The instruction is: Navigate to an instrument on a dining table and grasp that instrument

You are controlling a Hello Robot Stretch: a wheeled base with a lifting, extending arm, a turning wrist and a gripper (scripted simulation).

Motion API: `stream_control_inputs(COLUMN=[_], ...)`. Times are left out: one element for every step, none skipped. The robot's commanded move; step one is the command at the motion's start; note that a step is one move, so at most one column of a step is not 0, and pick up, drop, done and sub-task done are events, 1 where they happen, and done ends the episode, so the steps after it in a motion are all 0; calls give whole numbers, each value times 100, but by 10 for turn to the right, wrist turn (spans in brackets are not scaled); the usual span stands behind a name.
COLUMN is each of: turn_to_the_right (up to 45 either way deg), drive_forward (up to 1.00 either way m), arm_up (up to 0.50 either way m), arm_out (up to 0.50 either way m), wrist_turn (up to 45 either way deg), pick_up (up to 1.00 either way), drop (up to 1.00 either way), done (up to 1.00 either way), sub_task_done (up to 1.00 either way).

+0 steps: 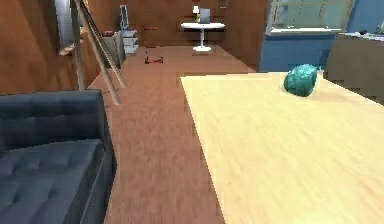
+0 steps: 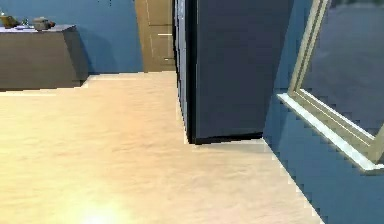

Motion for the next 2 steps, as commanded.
stream_control_inputs(turn_to_the_right=[0, 0], drive_forward=[100, 100], arm_up=[0, 0], arm_out=[0, 0], wrist_turn=[0, 0], pick_up=[0, 0], drop=[0, 0], done=[0, 0], sub_task_done=[0, 0])
